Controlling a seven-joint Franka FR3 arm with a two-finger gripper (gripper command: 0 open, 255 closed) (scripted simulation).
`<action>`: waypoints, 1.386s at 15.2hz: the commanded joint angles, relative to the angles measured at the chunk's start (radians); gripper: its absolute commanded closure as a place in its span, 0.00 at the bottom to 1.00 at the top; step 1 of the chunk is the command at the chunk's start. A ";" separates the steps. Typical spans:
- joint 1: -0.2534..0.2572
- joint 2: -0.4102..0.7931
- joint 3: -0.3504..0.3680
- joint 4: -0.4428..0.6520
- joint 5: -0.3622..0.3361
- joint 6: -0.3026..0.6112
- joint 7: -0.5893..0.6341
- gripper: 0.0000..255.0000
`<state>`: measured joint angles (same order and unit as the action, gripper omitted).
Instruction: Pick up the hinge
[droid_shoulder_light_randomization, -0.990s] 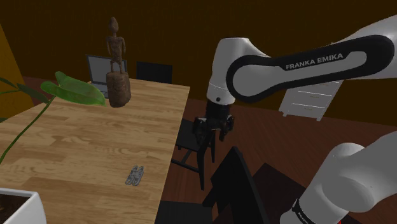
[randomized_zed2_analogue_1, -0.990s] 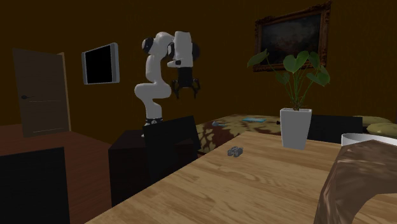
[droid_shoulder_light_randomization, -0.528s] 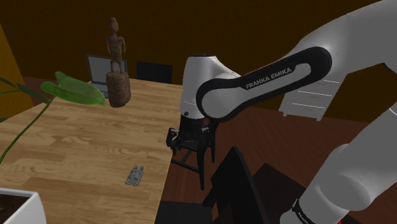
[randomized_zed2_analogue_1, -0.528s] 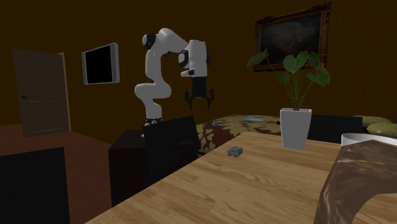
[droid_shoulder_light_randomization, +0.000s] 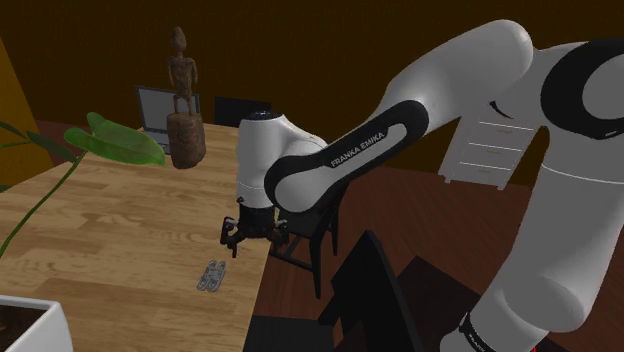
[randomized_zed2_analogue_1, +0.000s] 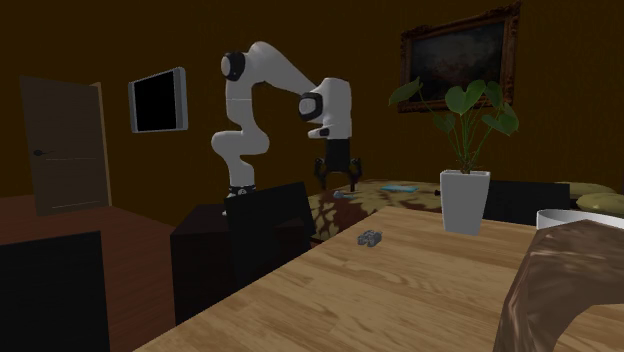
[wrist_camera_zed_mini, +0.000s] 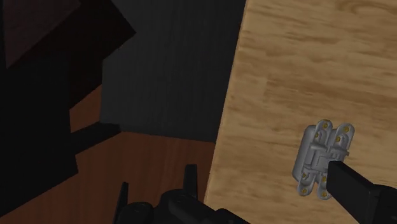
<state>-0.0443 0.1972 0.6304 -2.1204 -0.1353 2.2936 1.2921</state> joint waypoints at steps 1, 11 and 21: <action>0.037 0.090 -0.022 0.067 -0.073 0.004 0.098 0.00; 0.237 0.478 -0.171 0.485 -0.240 -0.063 0.357 0.00; 0.254 0.544 -0.197 0.487 -0.270 0.000 0.374 1.00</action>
<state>0.2093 0.7399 0.4344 -1.6335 -0.4046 2.2913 1.6654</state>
